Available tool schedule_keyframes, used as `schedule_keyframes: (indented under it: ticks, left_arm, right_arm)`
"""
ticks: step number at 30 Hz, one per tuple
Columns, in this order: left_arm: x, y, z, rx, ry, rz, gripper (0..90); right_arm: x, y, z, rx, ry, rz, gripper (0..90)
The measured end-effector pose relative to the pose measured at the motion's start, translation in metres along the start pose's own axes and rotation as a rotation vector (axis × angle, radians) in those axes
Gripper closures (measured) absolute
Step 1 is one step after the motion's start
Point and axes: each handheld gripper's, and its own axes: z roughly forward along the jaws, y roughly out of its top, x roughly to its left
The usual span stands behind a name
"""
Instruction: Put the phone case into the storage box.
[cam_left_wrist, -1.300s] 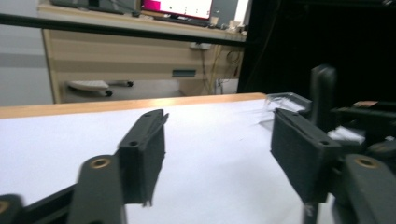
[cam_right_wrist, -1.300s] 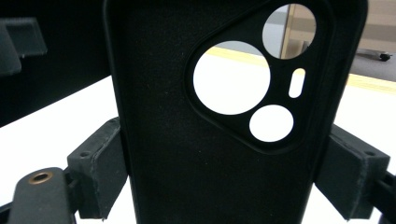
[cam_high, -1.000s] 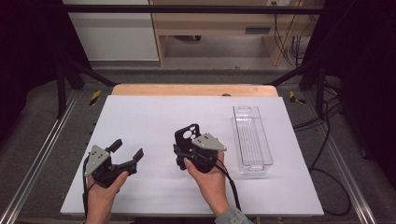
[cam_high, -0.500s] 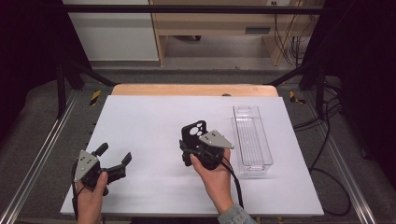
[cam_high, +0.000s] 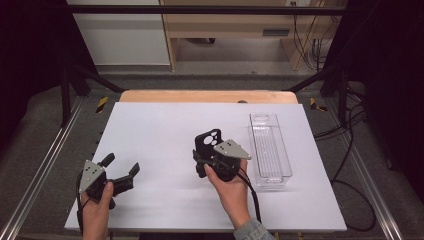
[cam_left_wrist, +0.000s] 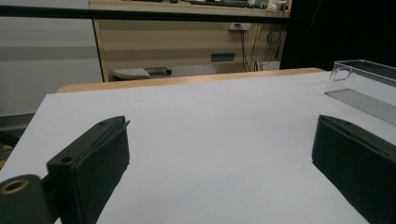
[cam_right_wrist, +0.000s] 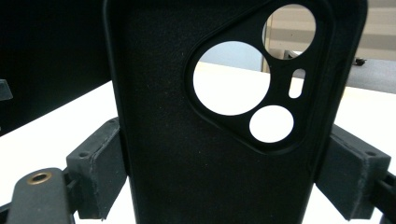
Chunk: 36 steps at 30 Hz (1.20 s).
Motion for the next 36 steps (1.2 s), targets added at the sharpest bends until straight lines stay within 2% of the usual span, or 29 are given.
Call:
schedule_keyframes:
  ticks: [11,26,33,36]
  left_arm:
    - [0.003,0.000,-0.001,-0.012,0.015,0.007,4.2]
    - [0.003,-0.002,0.000,0.000,0.007,0.019,4.2]
    - [0.002,-0.003,0.001,0.006,0.012,0.029,4.2]
    - [0.001,-0.004,0.001,0.011,0.013,0.032,4.2]
  right_arm:
    - [-0.011,0.009,-0.007,-0.031,-0.029,0.010,14.2]
    - [-0.028,0.021,-0.018,-0.073,-0.063,0.035,14.3]
    - [-0.038,0.037,-0.020,-0.075,-0.073,0.024,14.3]
    - [-0.045,0.051,-0.020,-0.072,-0.082,0.014,14.3]
